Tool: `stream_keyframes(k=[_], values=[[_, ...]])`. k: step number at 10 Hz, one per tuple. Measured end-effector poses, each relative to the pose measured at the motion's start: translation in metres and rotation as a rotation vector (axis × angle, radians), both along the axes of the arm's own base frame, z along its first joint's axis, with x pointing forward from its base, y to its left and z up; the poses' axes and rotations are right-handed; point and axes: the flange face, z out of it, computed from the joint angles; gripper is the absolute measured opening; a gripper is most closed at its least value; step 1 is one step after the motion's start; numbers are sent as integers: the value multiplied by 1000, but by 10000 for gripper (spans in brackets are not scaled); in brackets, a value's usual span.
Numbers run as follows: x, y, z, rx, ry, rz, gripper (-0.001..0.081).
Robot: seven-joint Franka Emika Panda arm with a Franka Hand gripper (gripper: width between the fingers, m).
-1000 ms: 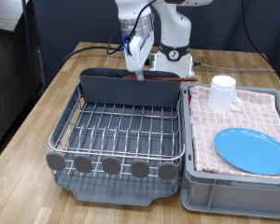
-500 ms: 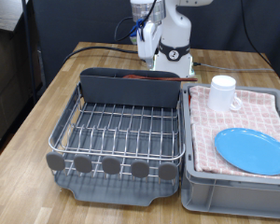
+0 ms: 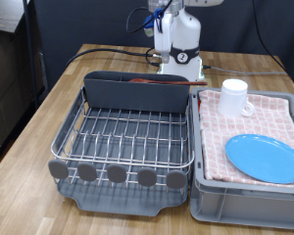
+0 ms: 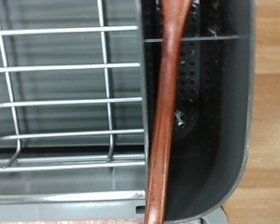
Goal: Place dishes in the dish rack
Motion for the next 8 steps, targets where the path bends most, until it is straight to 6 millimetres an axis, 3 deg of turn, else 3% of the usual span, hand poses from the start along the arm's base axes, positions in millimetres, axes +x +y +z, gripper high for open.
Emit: stream_keyframes(k=[4, 8], values=[[26, 39, 6, -59, 1, 185, 803], [56, 80, 24, -103, -7, 404, 803]])
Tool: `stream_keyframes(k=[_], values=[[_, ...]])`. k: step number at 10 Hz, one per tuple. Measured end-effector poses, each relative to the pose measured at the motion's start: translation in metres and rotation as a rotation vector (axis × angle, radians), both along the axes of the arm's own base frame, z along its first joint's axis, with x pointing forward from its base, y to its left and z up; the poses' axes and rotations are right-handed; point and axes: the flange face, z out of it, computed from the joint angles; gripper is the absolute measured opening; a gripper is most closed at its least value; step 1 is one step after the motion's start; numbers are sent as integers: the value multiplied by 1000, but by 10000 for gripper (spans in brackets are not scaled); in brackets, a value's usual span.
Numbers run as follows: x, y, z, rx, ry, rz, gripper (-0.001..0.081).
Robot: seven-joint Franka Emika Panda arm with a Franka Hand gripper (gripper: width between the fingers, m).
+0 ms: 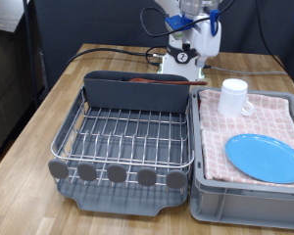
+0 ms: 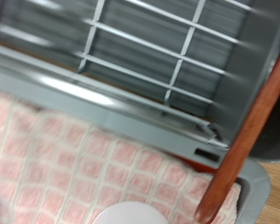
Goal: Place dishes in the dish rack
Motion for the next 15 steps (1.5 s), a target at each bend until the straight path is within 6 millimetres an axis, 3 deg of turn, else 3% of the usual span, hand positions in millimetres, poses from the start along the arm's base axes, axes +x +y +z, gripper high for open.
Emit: stream_keyframes(k=[3, 5, 8, 11, 15], values=[[29, 34, 17, -22, -17, 159, 803], [49, 51, 15, -31, -27, 253, 803], [53, 57, 22, -47, -56, 275, 803], [73, 93, 41, -61, -95, 360, 803], [94, 125, 29, -36, -118, 383, 803]])
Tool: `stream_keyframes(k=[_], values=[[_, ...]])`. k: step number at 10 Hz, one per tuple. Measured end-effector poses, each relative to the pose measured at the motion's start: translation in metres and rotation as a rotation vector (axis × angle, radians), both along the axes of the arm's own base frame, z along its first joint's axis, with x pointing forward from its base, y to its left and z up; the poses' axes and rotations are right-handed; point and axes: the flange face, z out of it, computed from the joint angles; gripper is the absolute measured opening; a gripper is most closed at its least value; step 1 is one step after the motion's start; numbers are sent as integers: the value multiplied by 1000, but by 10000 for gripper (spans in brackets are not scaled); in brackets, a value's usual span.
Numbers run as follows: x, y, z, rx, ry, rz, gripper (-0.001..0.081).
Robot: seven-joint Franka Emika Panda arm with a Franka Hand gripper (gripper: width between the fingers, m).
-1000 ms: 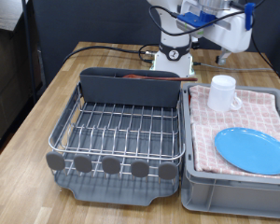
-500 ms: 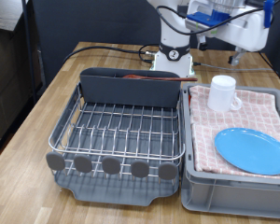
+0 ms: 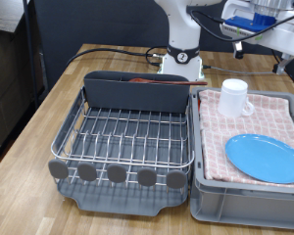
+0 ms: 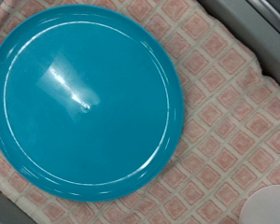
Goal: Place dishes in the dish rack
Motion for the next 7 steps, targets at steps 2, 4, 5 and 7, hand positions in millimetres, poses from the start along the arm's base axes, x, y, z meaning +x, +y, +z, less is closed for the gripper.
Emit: stream_keyframes(k=[2, 4, 5, 7], values=[[6, 4, -18, 29, -39, 6, 803], [7, 4, -38, 71, -84, 8, 803], [6, 2, -50, 92, -101, 7, 803], [2, -3, -77, 138, -109, 0, 803]])
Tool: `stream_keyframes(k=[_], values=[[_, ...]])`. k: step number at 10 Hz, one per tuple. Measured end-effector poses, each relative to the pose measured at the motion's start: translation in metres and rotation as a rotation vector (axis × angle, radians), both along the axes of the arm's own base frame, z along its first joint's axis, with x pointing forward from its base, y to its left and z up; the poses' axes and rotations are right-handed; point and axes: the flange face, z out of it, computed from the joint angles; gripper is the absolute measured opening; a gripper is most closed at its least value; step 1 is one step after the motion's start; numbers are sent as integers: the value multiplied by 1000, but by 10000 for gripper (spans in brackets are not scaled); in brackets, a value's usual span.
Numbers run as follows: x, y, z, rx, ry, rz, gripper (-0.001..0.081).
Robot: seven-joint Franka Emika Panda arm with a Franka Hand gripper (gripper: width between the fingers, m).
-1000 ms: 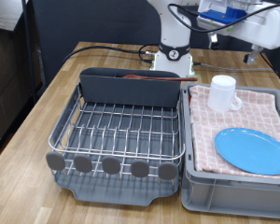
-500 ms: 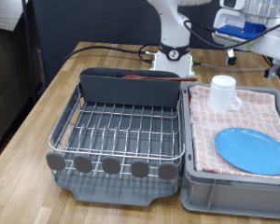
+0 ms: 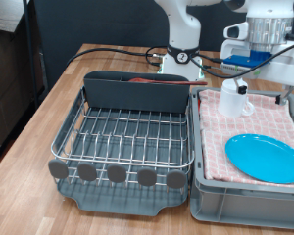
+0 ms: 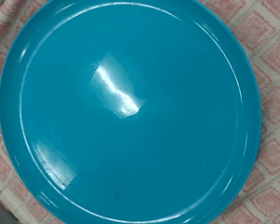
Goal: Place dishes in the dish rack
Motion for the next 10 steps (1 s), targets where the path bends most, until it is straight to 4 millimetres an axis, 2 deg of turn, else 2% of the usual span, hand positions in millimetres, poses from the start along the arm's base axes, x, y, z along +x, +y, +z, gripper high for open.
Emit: stream_keyframes(k=[3, 6, 10], values=[[-4, -7, -33, 49, 7, 10, 803], [-6, -15, -37, 112, -17, 2, 803], [-13, -33, -67, 115, -30, 9, 803]])
